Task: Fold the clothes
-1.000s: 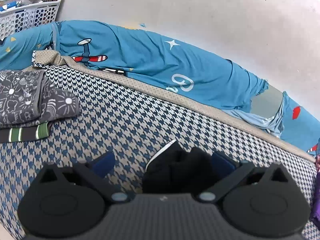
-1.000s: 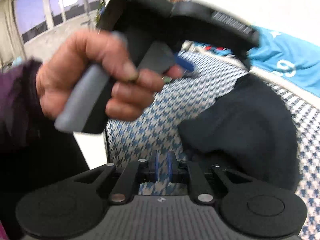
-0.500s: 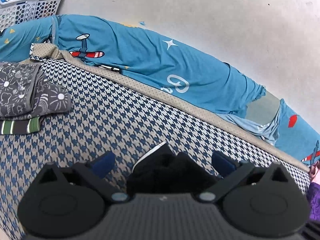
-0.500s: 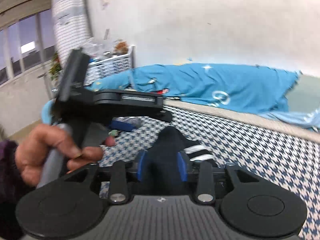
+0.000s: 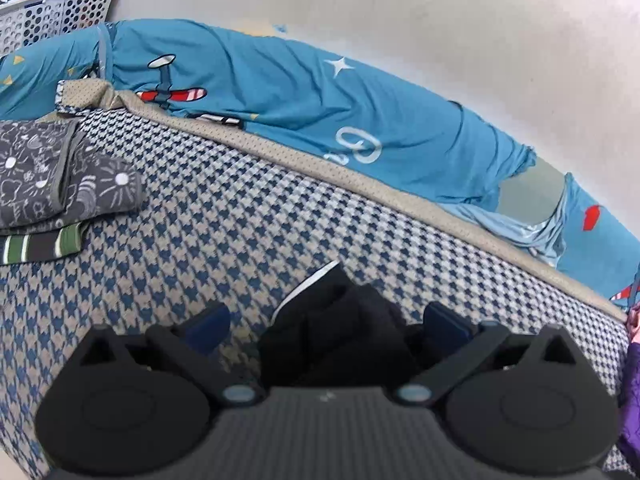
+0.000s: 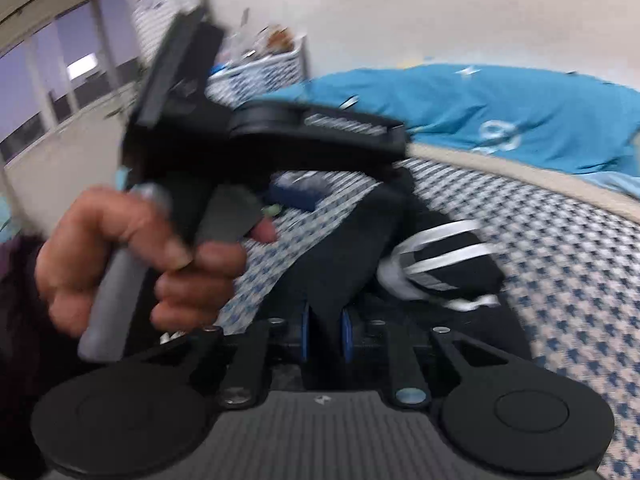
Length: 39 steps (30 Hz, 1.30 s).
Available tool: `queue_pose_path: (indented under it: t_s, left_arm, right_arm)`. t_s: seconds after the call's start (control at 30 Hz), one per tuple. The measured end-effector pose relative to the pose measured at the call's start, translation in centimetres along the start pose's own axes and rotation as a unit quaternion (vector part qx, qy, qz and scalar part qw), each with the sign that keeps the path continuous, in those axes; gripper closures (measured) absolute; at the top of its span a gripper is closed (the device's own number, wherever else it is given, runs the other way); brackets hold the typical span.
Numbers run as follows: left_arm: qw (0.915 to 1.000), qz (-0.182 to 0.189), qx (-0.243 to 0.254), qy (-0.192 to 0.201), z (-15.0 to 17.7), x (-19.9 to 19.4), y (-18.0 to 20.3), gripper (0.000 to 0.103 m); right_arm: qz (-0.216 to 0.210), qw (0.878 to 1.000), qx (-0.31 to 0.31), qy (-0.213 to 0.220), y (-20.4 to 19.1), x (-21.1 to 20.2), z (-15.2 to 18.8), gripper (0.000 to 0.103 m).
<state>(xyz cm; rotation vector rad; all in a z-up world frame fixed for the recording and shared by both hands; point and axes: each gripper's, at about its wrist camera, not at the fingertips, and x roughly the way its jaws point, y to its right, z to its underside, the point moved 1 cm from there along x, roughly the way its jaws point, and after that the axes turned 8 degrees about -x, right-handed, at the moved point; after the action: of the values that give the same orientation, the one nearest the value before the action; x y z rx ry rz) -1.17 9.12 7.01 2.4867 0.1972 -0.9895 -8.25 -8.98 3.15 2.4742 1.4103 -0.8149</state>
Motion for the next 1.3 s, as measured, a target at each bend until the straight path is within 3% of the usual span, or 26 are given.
queue_pose_path:
  t_s: [0.2, 0.43, 0.7, 0.9, 0.97, 1.03, 1.07, 1.1, 1.2, 1.3]
  left_arm:
    - [0.9991, -0.034, 0.012, -0.024, 0.7, 1.0, -1.7, 0.0]
    - [0.9947, -0.089, 0.007, -0.05, 1.4, 2.7, -4.7, 0.0]
    - [0.9908, -0.116, 0.01, -0.068, 2.2, 3.2, -6.1, 0.0]
    - [0.9908, -0.115, 0.004, -0.071, 2.3, 3.3, -6.2, 0.0]
    - [0.9909, -0.114, 0.003, -0.071, 2.3, 3.2, -6.1, 0.0]
    - [0.9911, -0.113, 0.002, -0.071, 2.2, 3.1, -6.1, 0.0]
    - [0.9911, -0.113, 0.002, -0.071, 2.2, 3.1, -6.1, 0.0]
    - [0.9911, -0.113, 0.002, -0.071, 2.2, 3.1, -6.1, 0.0]
    - [0.9911, -0.114, 0.0, -0.07, 2.2, 3.1, -6.1, 0.0]
    - [0.991, -0.115, 0.0, -0.069, 2.2, 3.0, -5.9, 0.0]
  right_arm:
    - [-0.02, 0.999, -0.034, -0.025, -1.6, 1.4, 0.6, 0.086]
    - [0.005, 0.999, -0.039, 0.001, -1.0, -0.6, -0.1, 0.084]
    - [0.116, 0.992, -0.022, 0.036, 0.6, -1.8, -0.9, 0.06]
    - [0.136, 0.99, -0.022, 0.029, 0.9, -0.8, -1.0, 0.036]
    - [0.148, 0.988, -0.026, 0.032, 1.2, -0.3, -0.9, 0.036]
    - [0.157, 0.987, -0.02, 0.032, 1.6, 0.2, -0.7, 0.036]
    - [0.16, 0.987, -0.011, 0.03, 1.9, 0.5, -0.6, 0.041]
    - [0.162, 0.986, -0.001, 0.026, 2.3, 0.9, -0.7, 0.057]
    - [0.175, 0.984, 0.031, 0.017, 3.7, 1.3, -0.7, 0.084]
    - [0.193, 0.979, 0.064, 0.032, 5.1, 0.3, -0.8, 0.088]
